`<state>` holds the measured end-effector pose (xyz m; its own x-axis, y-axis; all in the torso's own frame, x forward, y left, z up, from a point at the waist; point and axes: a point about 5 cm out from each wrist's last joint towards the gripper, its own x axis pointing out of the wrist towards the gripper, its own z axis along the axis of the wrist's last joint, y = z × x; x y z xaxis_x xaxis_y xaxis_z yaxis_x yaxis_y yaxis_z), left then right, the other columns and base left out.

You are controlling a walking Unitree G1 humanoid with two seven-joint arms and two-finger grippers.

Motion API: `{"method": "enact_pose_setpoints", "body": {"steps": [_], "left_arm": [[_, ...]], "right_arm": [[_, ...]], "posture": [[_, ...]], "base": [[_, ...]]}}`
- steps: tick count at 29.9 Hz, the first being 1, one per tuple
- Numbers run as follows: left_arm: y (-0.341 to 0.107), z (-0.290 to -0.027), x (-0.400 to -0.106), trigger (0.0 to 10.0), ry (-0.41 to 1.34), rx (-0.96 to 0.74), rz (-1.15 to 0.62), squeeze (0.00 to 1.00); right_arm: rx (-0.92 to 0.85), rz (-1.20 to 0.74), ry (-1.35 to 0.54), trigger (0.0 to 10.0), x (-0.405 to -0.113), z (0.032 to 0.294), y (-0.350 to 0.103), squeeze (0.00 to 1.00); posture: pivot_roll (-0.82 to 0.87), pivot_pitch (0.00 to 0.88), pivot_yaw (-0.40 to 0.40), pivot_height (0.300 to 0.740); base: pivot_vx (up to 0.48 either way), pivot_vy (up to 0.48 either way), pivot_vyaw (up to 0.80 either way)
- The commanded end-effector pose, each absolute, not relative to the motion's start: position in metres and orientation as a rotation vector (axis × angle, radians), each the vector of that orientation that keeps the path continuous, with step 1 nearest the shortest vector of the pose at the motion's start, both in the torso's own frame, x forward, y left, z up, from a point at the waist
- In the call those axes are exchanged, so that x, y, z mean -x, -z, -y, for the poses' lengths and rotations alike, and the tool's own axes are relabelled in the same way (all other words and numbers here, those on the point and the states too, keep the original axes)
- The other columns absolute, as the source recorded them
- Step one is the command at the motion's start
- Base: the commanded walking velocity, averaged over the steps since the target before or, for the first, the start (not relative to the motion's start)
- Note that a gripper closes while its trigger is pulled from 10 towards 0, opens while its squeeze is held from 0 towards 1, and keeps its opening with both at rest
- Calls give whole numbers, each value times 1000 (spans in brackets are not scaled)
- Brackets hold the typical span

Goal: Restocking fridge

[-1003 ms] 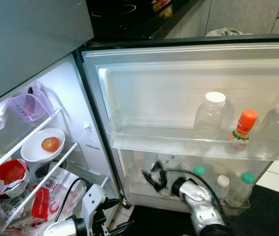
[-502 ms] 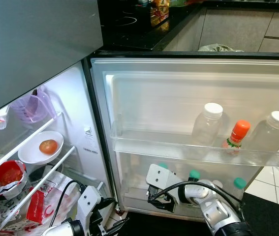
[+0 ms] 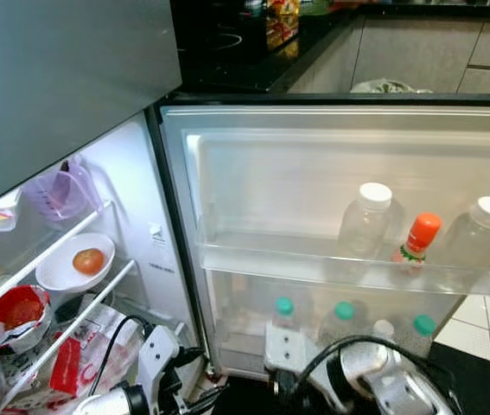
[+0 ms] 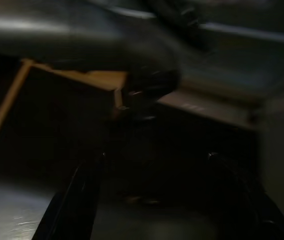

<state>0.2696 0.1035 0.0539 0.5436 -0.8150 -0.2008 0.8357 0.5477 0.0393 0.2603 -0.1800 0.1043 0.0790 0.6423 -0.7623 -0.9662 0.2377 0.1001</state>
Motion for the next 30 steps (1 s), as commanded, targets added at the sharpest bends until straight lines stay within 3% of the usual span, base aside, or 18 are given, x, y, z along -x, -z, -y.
{"method": "enact_pose_setpoints", "body": {"steps": [1,4,7,13,14,18,20,23,30], "left_arm": [[-39,-117,-270,10000,915,-227,-264,0],[-25,-135,-277,10000,749,-338,-374,0],[-17,-148,-281,10000,612,-342,-442,0],[-4,-177,-280,10000,339,-251,-556,0],[2,-186,-277,10000,238,-181,-591,0],[6,-191,-275,10000,176,-134,-617,0],[15,-200,-270,10000,92,-143,-679,0],[18,-203,-267,10000,69,-161,-697,0],[16,-192,-270,10000,95,-16,-632,0]], "right_arm": [[514,-832,-1275,10000,-256,177,-88,0],[589,-829,-1146,10000,-263,180,-61,0],[575,-811,-1046,10000,-268,180,-44,0],[486,-767,-811,10000,-273,174,-19,0],[373,-748,-716,10000,-273,169,-9,0],[303,-755,-657,10000,-271,166,-2,0],[188,-782,-479,10000,-263,167,20,0],[152,-790,-413,10000,-257,168,29,0],[-7,-833,-260,10000,-243,170,44,0]], "posture": [[-16,136,68,605],[-17,133,69,605],[-16,131,68,605],[-11,121,63,605],[-17,100,50,605],[-17,94,43,605],[-16,79,29,605],[-15,75,22,605],[-25,73,18,605]], "base": [[0,0,0],[0,0,0],[0,0,0],[0,0,0],[0,0,0],[0,0,0],[0,0,0],[0,0,0],[0,0,0]]}}
